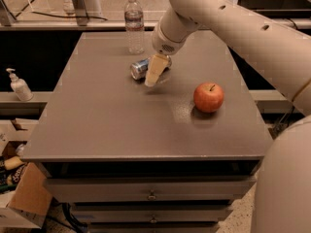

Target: Pick redbull can

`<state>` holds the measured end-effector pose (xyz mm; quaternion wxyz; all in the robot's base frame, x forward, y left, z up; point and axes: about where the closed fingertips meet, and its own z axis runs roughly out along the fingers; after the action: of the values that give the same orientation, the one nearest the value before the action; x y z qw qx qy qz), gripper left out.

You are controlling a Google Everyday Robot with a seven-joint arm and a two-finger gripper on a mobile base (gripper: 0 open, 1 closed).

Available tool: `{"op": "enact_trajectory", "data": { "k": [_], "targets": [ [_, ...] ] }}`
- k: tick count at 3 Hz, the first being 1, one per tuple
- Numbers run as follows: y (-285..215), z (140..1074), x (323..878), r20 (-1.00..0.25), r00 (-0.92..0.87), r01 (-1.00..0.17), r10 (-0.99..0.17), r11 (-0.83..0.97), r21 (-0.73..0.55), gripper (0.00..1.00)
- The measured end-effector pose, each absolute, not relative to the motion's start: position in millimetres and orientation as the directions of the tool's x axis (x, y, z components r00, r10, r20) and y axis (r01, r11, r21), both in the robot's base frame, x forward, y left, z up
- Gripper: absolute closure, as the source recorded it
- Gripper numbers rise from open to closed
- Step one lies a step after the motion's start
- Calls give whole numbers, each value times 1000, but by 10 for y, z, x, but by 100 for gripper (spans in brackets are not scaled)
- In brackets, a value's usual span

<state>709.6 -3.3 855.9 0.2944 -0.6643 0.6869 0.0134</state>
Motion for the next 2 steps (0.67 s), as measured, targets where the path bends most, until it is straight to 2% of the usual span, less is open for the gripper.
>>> {"op": "enact_trajectory", "data": {
  "k": [1, 2],
  "targets": [
    [51, 8462, 7275, -408, 34, -921, -912, 130, -367, 18],
    [-26, 8441, 7356, -396, -8, -919, -918, 163, -359, 41]
  ]
}}
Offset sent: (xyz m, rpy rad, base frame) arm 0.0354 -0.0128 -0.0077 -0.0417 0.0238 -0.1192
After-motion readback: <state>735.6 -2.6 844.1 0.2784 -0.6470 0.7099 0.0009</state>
